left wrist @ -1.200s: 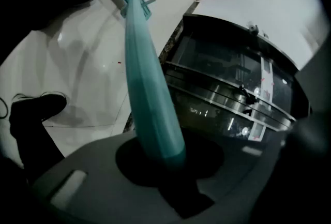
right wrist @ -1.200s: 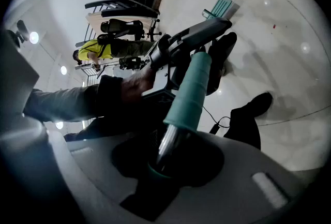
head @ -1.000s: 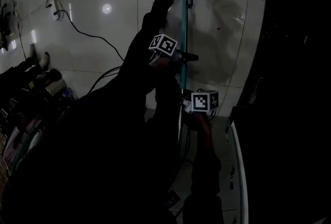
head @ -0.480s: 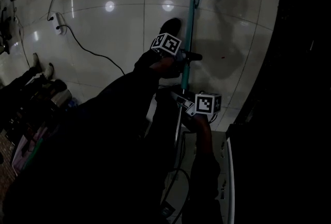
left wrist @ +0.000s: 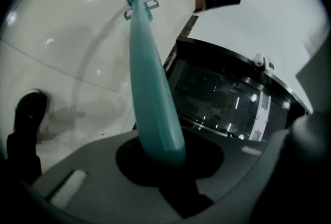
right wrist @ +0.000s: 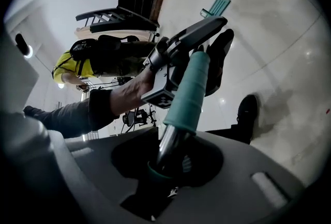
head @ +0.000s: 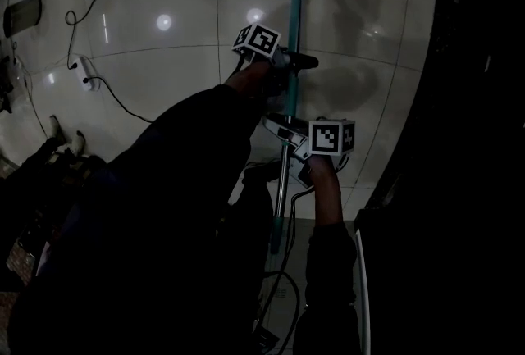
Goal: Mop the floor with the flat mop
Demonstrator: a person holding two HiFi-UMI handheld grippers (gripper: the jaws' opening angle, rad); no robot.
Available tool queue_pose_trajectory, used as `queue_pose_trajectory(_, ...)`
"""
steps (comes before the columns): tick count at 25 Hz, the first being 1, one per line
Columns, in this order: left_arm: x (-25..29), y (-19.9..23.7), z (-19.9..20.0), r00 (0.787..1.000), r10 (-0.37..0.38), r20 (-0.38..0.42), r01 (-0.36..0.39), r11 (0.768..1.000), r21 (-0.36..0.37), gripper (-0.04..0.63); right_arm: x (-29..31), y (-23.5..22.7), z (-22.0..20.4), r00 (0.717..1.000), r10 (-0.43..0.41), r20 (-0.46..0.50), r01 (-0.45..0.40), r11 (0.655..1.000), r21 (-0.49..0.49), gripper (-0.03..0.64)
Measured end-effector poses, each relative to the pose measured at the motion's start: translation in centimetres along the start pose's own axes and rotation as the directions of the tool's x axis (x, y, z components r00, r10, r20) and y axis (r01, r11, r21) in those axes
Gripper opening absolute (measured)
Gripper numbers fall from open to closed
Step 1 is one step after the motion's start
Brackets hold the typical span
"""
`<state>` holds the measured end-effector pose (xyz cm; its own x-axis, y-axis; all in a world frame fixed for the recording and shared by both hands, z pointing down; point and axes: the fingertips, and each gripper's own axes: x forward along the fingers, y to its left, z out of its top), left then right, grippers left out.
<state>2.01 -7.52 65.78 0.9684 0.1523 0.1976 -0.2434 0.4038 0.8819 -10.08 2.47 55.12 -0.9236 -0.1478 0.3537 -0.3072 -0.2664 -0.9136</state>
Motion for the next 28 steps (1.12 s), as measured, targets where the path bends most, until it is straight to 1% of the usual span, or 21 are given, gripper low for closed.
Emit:
queue_pose_trajectory(3, 0.2, -1.0, 3.6, 1.0, -0.017, 0.015, 0.016, 1.0, 0.016, 0.094, 0.2, -0.1, 3.6, 1.0, -0.008, -0.006, 0.008, 0.999, -0.036, 0.115)
queue_pose_trajectory(6, 0.4, -1.5, 5.1, 0.999, -0.025, 0.024, 0.025, 0.999, 0.021, 0.094, 0.1, -0.7, 4.6, 0.999, -0.034, -0.026, 0.034, 0.999, -0.022, 0.115)
queue_pose_trajectory(9, 0.1, -1.9, 5.1, 0.999, -0.029, 0.026, 0.028, 0.999, 0.037, 0.092, 0.1, -0.2, 4.6, 0.999, -0.036, -0.022, 0.036, 0.999, -0.025, 0.115)
queue_pose_trajectory(12, 0.0, -2.7, 3.6, 0.999, -0.04, 0.033, 0.038, 0.998, 0.051, 0.094, -0.3, 0.8, 3.3, 1.0, -0.027, -0.007, 0.027, 0.999, -0.03, 0.118)
queue_pose_trajectory(15, 0.2, -2.8, -0.5, 0.999, -0.032, 0.028, 0.03, 0.998, 0.06, 0.095, -1.4, 1.5, -0.5, 1.0, -0.018, 0.007, 0.018, 0.999, -0.036, 0.118)
queue_pose_trajectory(18, 0.8, -2.4, -7.5, 1.0, -0.018, 0.023, 0.016, 0.998, 0.063, 0.095, -3.4, 1.9, -7.2, 1.0, -0.008, 0.003, 0.008, 0.999, -0.041, 0.118)
queue_pose_trajectory(23, 0.9, -1.3, -15.4, 1.0, -0.014, 0.019, 0.013, 0.998, 0.056, 0.095, -5.2, 2.1, -15.2, 1.0, -0.02, -0.023, 0.018, 0.998, -0.055, 0.118)
queue_pose_trajectory(28, 1.6, 1.5, -25.9, 1.0, -0.005, 0.018, 0.005, 0.999, 0.048, 0.094, -7.0, 1.6, -25.6, 0.999, -0.021, -0.032, 0.019, 0.997, -0.07, 0.118)
